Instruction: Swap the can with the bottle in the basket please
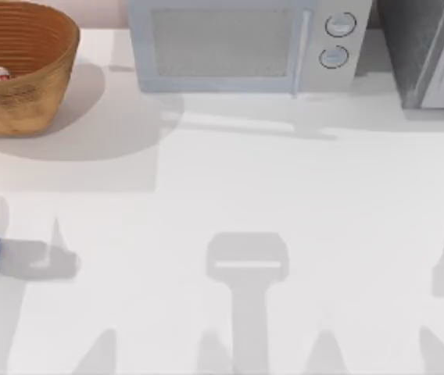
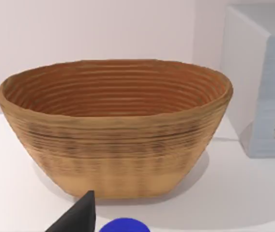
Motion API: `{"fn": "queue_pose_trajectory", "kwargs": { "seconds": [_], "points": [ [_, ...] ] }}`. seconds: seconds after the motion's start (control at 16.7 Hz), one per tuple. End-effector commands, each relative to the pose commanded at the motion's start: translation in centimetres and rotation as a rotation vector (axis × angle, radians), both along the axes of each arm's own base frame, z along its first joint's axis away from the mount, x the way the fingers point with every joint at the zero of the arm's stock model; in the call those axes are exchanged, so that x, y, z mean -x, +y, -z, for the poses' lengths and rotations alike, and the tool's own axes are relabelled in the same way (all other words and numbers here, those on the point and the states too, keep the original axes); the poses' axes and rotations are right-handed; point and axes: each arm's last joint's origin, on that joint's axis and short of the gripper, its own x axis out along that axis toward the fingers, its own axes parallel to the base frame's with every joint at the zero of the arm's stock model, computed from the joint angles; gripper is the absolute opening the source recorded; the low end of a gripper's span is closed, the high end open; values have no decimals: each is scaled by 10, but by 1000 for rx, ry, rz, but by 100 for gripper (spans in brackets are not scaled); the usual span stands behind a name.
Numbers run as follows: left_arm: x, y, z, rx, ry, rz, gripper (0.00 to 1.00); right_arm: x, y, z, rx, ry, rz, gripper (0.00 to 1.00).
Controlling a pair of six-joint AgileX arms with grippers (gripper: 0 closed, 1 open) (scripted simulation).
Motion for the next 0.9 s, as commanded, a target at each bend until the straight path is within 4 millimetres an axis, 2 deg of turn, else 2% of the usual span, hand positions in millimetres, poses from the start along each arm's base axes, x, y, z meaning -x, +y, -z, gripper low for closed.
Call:
{"fn": "queue_pose_trajectory", "kwargs": {
  "seconds": [0.24,0.42,0.66,0.78,0.9],
  "points": [
    [-22,0,-54,-8,138,37,100,0,0,0,0,0,0,100],
    [-59,2,-96,-6,277,63,100,0,0,0,0,0,0,100],
    [-135,10,-135,13,489,90,100,0,0,0,0,0,0,100],
    [-181,17,-140,29,600,101,100,0,0,0,0,0,0,100],
    [-228,26,-135,50,711,109,100,0,0,0,0,0,0,100]
  ]
}}
